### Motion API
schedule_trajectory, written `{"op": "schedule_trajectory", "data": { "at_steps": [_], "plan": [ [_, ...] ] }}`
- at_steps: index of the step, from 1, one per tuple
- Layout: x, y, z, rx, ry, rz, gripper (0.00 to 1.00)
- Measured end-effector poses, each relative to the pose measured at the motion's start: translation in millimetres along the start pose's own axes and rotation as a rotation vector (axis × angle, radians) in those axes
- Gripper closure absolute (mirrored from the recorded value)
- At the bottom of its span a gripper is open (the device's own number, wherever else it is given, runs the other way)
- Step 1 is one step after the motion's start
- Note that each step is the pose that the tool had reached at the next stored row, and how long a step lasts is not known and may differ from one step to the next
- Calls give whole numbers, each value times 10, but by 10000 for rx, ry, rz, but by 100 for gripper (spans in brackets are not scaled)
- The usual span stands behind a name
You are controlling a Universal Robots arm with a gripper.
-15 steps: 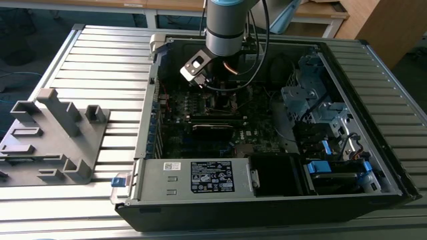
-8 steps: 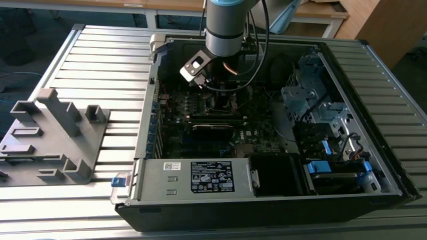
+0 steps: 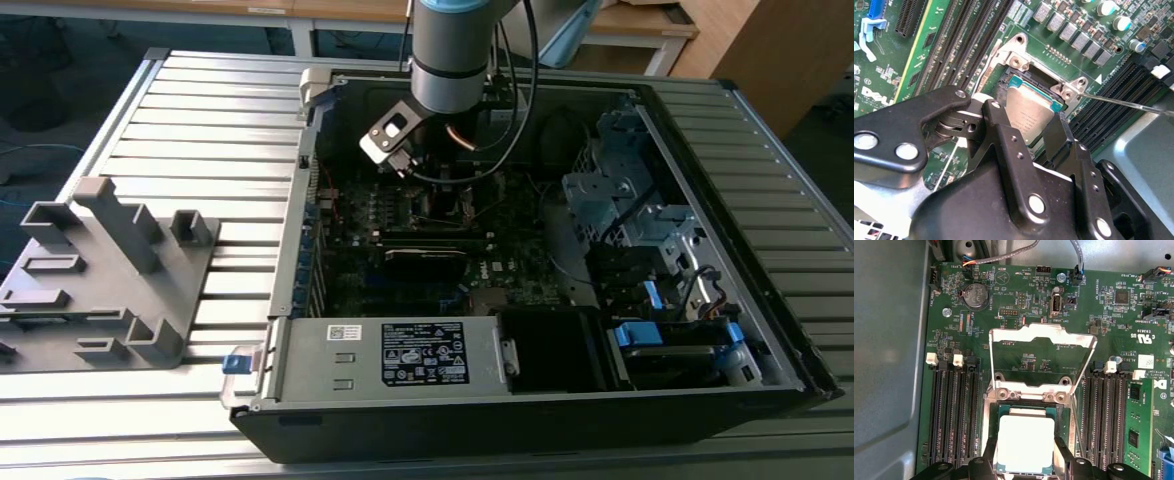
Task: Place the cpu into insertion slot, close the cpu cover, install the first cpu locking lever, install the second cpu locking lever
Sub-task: 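Place the cpu into insertion slot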
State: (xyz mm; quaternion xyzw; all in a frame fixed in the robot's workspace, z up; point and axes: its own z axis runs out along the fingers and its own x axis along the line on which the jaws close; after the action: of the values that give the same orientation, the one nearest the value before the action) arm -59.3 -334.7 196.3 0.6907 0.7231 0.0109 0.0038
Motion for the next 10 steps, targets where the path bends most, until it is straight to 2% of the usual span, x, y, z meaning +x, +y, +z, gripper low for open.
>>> {"op": "schedule_trajectory", "data": {
  "at_steps": [10],
  "plan": [
    [-6,-7,8,0,-3,99,47]
  ]
}}
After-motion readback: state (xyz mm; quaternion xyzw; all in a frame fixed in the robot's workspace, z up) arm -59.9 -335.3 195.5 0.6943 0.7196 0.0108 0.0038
